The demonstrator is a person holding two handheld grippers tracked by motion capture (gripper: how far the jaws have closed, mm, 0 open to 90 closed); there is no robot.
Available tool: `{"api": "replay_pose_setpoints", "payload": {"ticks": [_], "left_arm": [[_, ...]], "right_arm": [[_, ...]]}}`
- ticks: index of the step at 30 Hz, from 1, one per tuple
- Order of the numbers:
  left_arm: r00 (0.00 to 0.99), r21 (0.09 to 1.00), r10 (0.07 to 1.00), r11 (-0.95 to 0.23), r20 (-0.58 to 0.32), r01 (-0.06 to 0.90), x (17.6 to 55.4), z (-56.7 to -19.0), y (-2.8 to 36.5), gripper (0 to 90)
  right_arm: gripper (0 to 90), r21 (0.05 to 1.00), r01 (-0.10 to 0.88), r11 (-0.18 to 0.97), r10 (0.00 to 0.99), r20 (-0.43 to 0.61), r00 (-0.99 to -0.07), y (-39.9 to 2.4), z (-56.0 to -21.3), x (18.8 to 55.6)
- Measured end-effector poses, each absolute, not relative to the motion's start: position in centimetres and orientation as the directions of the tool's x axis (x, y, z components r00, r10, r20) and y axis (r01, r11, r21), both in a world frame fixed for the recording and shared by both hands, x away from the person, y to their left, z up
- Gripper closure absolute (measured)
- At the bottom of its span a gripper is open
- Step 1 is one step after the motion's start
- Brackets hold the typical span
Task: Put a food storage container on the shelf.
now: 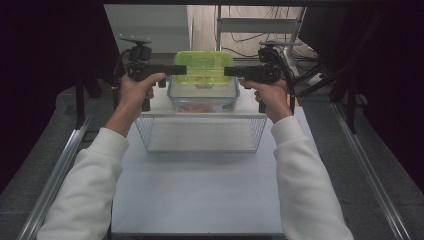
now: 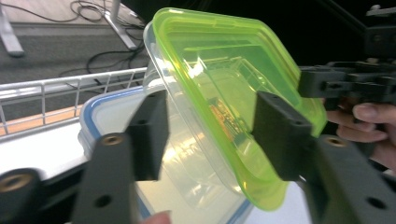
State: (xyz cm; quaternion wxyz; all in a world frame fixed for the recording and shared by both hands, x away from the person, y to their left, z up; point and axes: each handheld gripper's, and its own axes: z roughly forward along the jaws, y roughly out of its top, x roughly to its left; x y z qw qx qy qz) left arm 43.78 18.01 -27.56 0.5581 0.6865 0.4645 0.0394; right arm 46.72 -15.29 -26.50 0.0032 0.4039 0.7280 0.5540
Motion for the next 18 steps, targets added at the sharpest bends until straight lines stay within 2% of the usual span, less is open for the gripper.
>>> {"api": "replay_pose_setpoints", "payload": {"ticks": [2,4,7,18], "left_arm": [[0.569,0.809,0.689,0.042,-0.448,0.586,43.9,-27.6,17.8,36.1],[0.57,0.815,0.693,0.043,-0.441,0.578,43.8,-27.6,17.6,30.3],[0.571,0.819,0.694,0.046,-0.438,0.572,43.7,-27.5,17.6,24.6],[0.588,0.836,0.69,0.047,-0.424,0.547,42.5,-26.9,18.3,19.4]], "right_arm": [[60.4,0.81,0.582,0.07,0.595,0.435,-0.676,-15.3,-26.4,46.5],[53.7,0.807,0.586,0.074,0.604,0.431,-0.67,-15.4,-26.5,46.4],[46.2,0.815,0.577,0.055,0.607,0.431,-0.667,-15.7,-26.4,46.4],[37.7,0.815,0.579,0.008,0.599,0.46,-0.656,-16.6,-26.3,46.3]]}}
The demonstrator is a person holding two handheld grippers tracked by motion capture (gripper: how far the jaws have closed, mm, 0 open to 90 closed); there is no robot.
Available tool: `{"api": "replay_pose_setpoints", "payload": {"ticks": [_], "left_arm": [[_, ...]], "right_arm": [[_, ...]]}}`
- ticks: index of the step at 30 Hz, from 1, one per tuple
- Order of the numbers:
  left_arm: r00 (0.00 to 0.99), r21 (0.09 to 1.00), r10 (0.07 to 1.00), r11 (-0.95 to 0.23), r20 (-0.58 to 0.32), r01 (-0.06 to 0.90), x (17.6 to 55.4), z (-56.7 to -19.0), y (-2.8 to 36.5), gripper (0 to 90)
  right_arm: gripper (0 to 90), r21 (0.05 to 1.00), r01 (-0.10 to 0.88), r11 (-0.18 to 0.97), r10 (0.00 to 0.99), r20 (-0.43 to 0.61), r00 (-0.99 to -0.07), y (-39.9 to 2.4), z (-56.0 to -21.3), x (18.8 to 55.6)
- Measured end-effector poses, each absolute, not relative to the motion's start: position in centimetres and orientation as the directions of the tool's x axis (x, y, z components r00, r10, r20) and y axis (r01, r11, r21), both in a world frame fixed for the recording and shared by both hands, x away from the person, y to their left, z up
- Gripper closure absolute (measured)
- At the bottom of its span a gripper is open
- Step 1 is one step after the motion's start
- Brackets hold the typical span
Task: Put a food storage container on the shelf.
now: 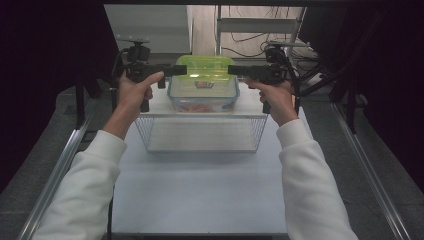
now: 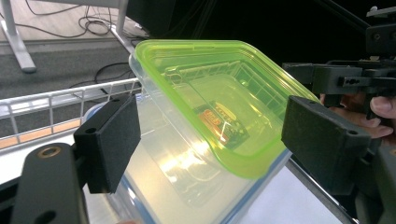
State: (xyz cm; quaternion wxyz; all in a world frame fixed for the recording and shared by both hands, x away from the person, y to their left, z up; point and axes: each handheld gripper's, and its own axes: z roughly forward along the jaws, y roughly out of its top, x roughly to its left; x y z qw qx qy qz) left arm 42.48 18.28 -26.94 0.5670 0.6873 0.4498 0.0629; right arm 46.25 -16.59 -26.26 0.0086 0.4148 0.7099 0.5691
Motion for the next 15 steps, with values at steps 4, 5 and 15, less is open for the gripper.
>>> {"api": "replay_pose_setpoints", "payload": {"ticks": [4,5,15], "left_arm": [[0.604,0.843,0.678,0.041,-0.418,0.536,41.4,-26.8,18.8,19.5],[0.607,0.844,0.676,0.042,-0.418,0.534,41.1,-26.8,18.9,19.5],[0.624,0.844,0.662,0.023,-0.415,0.536,38.3,-28.1,20.7,19.0]], "right_arm": [[36.0,0.819,0.574,0.002,0.592,0.461,-0.661,-17.3,-26.1,45.6],[35.8,0.819,0.573,0.002,0.589,0.462,-0.662,-17.6,-26.1,45.4],[34.7,0.826,0.562,0.039,0.563,0.447,-0.695,-20.0,-27.1,43.1]]}}
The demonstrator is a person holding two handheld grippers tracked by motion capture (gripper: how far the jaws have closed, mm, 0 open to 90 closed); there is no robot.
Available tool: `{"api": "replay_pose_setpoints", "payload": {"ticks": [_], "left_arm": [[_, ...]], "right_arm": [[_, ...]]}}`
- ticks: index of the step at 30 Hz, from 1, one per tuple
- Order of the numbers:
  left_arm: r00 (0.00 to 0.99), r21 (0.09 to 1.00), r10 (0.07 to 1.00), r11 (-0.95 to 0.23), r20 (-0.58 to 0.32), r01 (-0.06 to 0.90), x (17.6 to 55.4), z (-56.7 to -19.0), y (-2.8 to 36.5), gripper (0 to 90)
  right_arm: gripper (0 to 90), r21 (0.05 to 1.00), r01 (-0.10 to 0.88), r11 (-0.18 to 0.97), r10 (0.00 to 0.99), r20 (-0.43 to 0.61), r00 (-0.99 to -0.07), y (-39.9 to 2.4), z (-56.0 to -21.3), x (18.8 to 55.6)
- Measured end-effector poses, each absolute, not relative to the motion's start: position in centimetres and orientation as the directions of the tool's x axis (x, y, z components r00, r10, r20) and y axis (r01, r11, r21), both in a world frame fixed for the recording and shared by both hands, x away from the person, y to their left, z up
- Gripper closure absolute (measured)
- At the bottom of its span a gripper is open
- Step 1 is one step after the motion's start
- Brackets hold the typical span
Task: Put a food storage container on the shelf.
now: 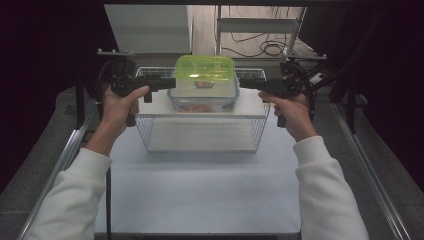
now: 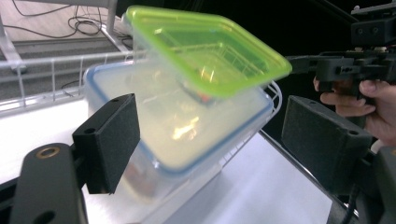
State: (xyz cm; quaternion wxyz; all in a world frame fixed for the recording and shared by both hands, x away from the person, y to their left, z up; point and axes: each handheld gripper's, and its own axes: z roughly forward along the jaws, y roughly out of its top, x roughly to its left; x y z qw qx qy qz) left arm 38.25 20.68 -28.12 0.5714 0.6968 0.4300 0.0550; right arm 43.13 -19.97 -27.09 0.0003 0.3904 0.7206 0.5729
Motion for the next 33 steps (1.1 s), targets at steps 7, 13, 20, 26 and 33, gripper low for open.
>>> {"api": "replay_pose_setpoints", "payload": {"ticks": [7,13,20,26,33], "left_arm": [[0.651,0.838,0.637,-0.014,-0.413,0.545,35.8,-29.7,21.9,18.9],[0.681,0.825,0.612,-0.082,-0.401,0.56,32.9,-32.5,22.3,19.4],[0.689,0.809,0.62,-0.145,-0.375,0.57,29.3,-37.2,22.2,19.9],[0.681,0.773,0.617,-0.177,-0.395,0.609,27.4,-41.8,22.0,20.1],[0.67,0.73,0.632,-0.231,-0.39,0.643,26.0,-45.8,21.2,20.3]], "right_arm": [[33.5,0.824,0.56,0.084,0.561,0.425,-0.71,-21.6,-28.5,41.0],[32.8,0.813,0.561,0.156,0.557,0.396,-0.73,-22.5,-30.6,38.5],[31.8,0.791,0.567,0.229,0.557,0.371,-0.743,-23.2,-34.8,35.6],[31.5,0.75,0.605,0.267,0.57,0.383,-0.727,-24.0,-39.6,33.1],[31.5,0.707,0.643,0.294,0.594,0.392,-0.703,-24.6,-44.0,32.0]]}}
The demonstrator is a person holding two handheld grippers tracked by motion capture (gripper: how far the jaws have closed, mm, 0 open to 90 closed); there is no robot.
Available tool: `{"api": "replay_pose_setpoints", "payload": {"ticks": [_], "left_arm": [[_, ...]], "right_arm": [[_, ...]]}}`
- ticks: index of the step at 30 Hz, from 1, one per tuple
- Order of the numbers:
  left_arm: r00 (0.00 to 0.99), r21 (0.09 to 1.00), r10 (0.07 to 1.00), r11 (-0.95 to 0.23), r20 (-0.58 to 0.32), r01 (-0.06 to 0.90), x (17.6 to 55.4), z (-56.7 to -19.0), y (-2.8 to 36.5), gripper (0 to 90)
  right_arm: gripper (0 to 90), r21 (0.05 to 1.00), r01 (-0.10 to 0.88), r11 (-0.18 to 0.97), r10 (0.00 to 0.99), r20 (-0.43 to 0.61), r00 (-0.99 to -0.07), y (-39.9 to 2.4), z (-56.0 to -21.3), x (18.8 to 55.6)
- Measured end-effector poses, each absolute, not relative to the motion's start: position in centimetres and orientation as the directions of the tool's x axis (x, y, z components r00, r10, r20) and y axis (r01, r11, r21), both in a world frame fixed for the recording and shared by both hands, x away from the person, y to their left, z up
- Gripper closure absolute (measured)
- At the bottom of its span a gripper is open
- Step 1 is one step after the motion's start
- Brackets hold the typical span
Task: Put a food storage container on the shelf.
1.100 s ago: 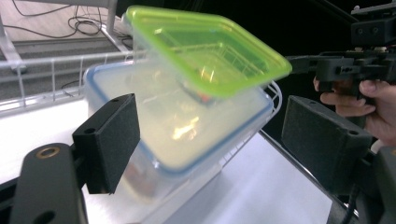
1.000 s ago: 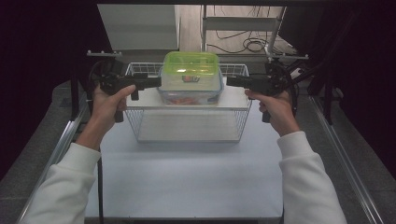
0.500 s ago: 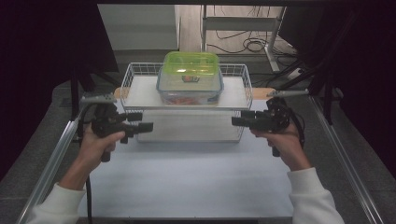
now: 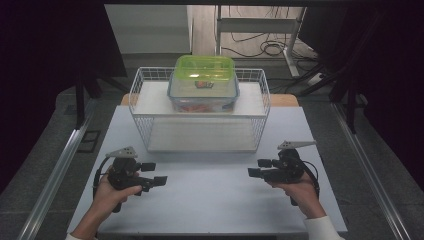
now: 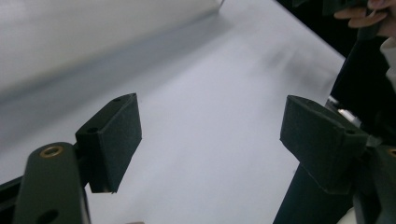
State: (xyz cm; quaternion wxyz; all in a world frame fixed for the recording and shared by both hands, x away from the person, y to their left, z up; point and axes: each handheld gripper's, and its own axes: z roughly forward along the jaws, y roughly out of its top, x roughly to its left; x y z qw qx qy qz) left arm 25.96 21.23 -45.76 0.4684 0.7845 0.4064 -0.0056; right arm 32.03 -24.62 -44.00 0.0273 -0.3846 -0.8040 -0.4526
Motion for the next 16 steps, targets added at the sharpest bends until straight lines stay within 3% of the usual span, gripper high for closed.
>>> {"api": "replay_pose_setpoints", "payload": {"ticks": [8,16], "left_arm": [[0.658,0.711,0.646,-0.244,-0.387,0.659,25.7,-47.0,21.1,20.4],[0.649,0.714,0.673,-0.255,-0.354,0.653,25.8,-47.3,21.1,19.4]], "right_arm": [[31.5,0.675,0.659,0.33,0.615,0.375,-0.693,-24.4,-46.3,31.3],[26.7,0.739,0.609,0.29,0.631,0.331,-0.702,-25.2,-45.9,30.7]]}}
